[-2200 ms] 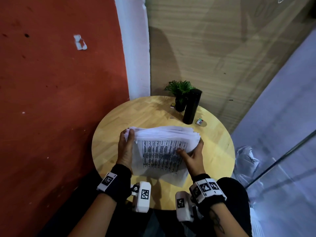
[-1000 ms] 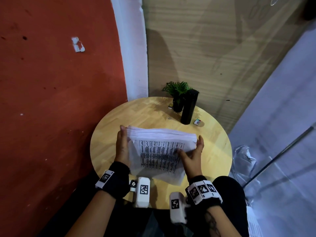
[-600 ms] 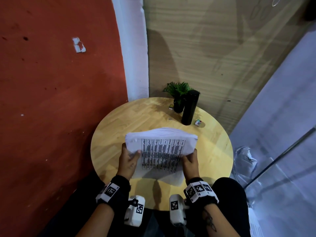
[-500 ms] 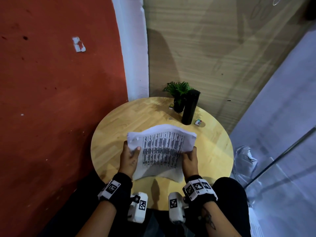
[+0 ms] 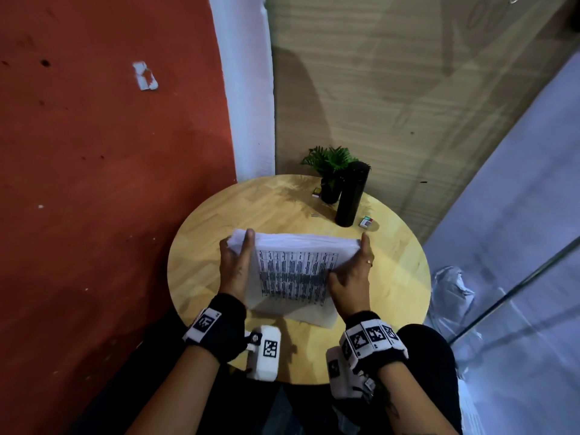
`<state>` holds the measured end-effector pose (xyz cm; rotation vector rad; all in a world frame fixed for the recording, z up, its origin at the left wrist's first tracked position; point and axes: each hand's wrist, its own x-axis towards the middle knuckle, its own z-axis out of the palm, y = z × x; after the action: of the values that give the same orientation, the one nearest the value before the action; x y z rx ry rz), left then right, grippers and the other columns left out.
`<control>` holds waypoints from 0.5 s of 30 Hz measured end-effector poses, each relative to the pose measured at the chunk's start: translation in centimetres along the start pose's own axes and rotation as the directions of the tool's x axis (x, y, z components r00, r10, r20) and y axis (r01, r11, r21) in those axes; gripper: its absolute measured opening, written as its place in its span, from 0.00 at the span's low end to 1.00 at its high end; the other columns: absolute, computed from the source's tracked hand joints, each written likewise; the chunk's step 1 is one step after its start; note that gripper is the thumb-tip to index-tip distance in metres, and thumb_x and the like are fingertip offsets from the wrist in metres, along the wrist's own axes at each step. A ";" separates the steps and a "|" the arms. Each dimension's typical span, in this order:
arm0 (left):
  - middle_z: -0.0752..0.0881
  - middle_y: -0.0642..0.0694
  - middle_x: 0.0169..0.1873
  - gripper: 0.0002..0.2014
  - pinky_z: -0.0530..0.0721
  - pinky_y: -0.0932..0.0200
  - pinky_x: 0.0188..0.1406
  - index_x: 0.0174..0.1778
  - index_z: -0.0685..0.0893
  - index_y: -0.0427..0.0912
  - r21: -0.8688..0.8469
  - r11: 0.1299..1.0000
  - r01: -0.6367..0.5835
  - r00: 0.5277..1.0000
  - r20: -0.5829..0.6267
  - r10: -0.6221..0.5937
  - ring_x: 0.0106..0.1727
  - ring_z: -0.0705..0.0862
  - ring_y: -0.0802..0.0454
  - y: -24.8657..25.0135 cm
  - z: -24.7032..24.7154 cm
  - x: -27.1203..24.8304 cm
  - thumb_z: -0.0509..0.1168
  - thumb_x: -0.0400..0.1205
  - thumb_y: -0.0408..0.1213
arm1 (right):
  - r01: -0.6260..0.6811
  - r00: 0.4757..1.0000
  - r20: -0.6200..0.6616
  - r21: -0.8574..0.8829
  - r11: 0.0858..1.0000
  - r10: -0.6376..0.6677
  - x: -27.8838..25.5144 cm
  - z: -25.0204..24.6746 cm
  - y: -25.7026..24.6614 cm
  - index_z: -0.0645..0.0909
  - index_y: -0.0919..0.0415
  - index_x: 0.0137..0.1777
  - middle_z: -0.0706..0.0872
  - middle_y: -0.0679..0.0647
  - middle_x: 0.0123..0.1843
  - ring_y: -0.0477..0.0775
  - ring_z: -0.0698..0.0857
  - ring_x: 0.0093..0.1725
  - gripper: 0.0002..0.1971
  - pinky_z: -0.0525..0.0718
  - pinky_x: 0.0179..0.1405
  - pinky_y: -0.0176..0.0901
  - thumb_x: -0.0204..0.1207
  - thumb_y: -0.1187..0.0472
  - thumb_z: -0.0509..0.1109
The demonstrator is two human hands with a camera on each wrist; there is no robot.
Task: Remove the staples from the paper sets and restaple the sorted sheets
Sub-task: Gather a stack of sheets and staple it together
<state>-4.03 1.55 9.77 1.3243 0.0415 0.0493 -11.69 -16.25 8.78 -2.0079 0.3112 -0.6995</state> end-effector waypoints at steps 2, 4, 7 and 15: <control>0.76 0.50 0.37 0.21 0.76 0.72 0.39 0.46 0.69 0.40 -0.057 0.998 -0.009 0.997 -0.083 0.004 0.37 0.78 0.59 1.0 1.1 0.5 0.71 0.76 0.50 | 0.071 0.997 -0.024 -0.086 0.994 -0.073 0.1 -0.4 -1.4 0.51 0.62 0.79 0.47 0.68 0.81 0.51 0.59 0.68 0.46 0.74 0.50 0.39 0.63 0.79 0.69; 0.79 0.46 0.42 0.15 0.77 0.63 0.46 0.49 0.72 0.41 -0.034 0.999 0.003 0.988 -0.154 -0.008 0.44 0.79 0.51 1.3 1.6 0.8 0.71 0.77 0.42 | 0.154 0.986 -0.049 -0.112 0.982 -0.160 -0.1 -0.5 -2.2 0.50 0.54 0.79 0.42 0.68 0.81 0.55 0.60 0.66 0.50 0.80 0.41 0.49 0.61 0.79 0.70; 0.79 0.45 0.41 0.13 0.75 0.75 0.33 0.52 0.74 0.38 -0.006 1.000 0.017 0.979 -0.205 -0.018 0.39 0.77 0.52 1.3 2.0 0.8 0.70 0.78 0.36 | 0.215 0.974 -0.045 -0.141 0.966 -0.223 -0.1 -0.6 -2.3 0.49 0.46 0.77 0.41 0.68 0.81 0.61 0.67 0.61 0.51 0.81 0.33 0.52 0.61 0.79 0.71; 0.81 0.42 0.50 0.20 0.74 0.65 0.38 0.57 0.76 0.36 0.018 0.997 0.070 0.946 -0.318 -0.061 0.47 0.78 0.52 1.9 2.9 1.1 0.74 0.76 0.41 | 0.203 0.979 0.075 -0.363 0.910 -0.188 0.1 -0.4 -1.2 0.71 0.58 0.73 0.44 0.69 0.82 0.74 0.79 0.61 0.33 0.81 0.34 0.51 0.66 0.75 0.66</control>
<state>-2.77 -0.73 12.33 1.3326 0.3611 0.2061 -11.92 -16.01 10.00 -2.4347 0.2326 -0.7697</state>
